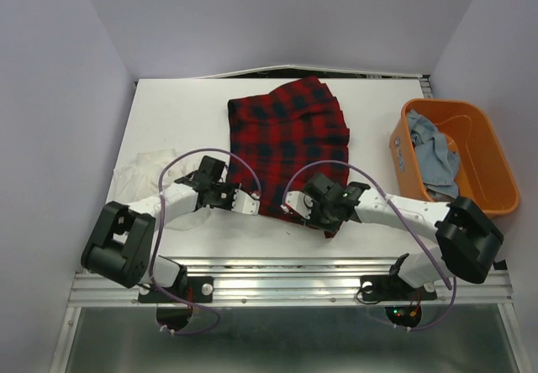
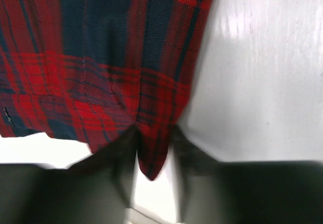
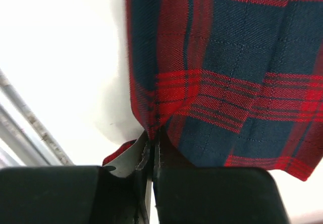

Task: Fold and stack the skirts
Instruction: Fold the skirt

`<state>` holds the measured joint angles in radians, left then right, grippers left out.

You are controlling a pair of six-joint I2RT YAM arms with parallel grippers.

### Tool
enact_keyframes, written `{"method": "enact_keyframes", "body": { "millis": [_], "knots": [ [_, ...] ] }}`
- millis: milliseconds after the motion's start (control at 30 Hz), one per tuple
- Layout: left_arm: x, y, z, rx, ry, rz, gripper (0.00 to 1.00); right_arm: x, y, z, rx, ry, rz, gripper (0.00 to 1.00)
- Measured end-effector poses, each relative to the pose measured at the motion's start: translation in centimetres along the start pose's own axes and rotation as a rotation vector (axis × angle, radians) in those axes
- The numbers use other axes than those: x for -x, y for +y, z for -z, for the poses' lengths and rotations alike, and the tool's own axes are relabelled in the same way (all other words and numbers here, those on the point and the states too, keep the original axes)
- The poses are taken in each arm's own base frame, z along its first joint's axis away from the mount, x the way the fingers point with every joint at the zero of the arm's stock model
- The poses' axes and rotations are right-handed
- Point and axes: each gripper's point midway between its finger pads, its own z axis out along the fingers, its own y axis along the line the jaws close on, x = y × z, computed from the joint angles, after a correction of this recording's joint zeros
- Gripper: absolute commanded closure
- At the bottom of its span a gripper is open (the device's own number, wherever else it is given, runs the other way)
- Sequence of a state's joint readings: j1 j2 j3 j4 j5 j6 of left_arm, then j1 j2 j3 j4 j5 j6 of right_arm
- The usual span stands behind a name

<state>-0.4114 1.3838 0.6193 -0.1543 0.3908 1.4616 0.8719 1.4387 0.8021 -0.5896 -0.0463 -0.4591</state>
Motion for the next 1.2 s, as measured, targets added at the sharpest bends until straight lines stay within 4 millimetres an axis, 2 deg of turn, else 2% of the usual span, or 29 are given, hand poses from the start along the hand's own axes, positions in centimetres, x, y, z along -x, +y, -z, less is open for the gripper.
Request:
{"method": "enact_keyframes", "body": {
  "millis": [33,67,167,300,400,433,533,633,767,1000,1200],
  "knots": [
    [-0.2,0.0,-0.1,0.000,0.009,-0.001,0.78,0.3,0.2,0.4,0.012,-0.016,0.013,0.99],
    [-0.3,-0.1,-0.1,-0.004,0.016,0.005,0.86,0.5,0.5,0.8,0.034,-0.025,0.030,0.99],
    [-0.4,-0.1,0.4,0.002,0.026,0.006,0.99,1.1,0.6,1.9,0.078,-0.044,0.060,0.99],
    [0.6,0.9,2.5,0.060,0.013,-0.001,1.00,1.9,-0.8,4.1,0.093,-0.058,0.079,0.99],
    [1.7,2.2,4.7,0.122,-0.003,0.015,1.00,3.9,-2.8,6.9,0.052,-0.109,0.094,0.99],
    [2.2,2.8,5.5,0.142,-0.011,0.029,1.00,4.9,-3.4,8.5,0.030,-0.140,0.102,0.99],
    [3.2,4.0,7.1,0.174,-0.027,0.076,1.00,6.4,-3.9,11.8,-0.003,-0.190,0.114,0.99],
    [4.1,4.7,8.8,0.205,-0.050,0.117,1.00,6.5,-4.0,14.1,-0.028,-0.208,0.116,0.99],
    [5.5,4.6,10.8,0.230,-0.094,0.169,1.00,6.4,-4.0,17.5,-0.052,-0.210,0.104,0.99],
    [8.0,3.7,13.6,0.232,-0.190,0.212,1.00,7.4,-4.0,22.7,-0.082,-0.261,0.066,0.99],
    [9.8,2.4,15.4,0.224,-0.262,0.249,1.00,9.8,-4.6,27.9,-0.139,-0.381,0.038,0.99]
  ]
}}
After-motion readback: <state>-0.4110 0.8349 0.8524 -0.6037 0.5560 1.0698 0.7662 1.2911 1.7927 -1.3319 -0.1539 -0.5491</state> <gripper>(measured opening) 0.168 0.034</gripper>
